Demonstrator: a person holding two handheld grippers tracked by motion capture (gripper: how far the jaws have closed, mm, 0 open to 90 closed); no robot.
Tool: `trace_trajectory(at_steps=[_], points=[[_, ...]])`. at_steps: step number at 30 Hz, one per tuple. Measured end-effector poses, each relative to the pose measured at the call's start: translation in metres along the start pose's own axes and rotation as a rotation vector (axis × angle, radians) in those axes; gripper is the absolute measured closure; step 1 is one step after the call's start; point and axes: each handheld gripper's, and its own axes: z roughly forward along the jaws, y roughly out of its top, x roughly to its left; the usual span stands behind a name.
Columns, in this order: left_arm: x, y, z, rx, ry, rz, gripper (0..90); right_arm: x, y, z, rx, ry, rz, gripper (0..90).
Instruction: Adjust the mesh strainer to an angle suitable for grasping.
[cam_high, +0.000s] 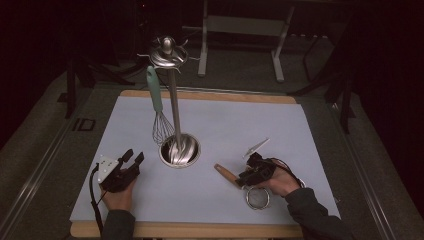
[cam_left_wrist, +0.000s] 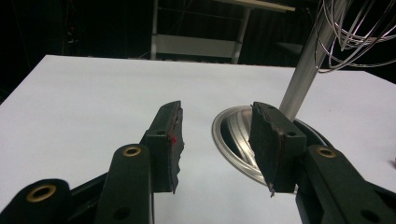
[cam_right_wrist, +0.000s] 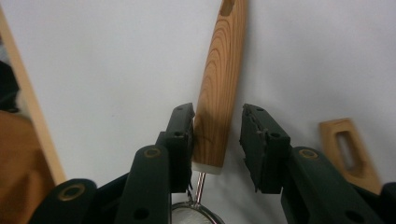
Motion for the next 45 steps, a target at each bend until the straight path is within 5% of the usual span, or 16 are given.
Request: trace_trajectory(at_steps=[4, 7, 31, 45], points=[[0.0, 0.0, 0.0, -0.001, 0.001, -0.001, 54.4, -0.003, 0.001, 0.008, 0.033, -0.014, 0.025, 66.1], [0.0, 0.0, 0.0, -0.002, 0.002, -0.001, 54.4, -0.003, 0.0, 0.012, 0.039, 0.027, 0.041, 66.6], [-0.001, 0.0, 0.001, 0.003, 0.003, 0.01, 54.4, 0.007, 0.002, 0.018, 0.076, 0.061, 0.04, 62.8], [-0.001, 0.0, 0.002, 0.007, 0.004, 0.014, 54.4, 0.01, 0.006, 0.012, 0.058, 0.004, 0.009, 71.0]])
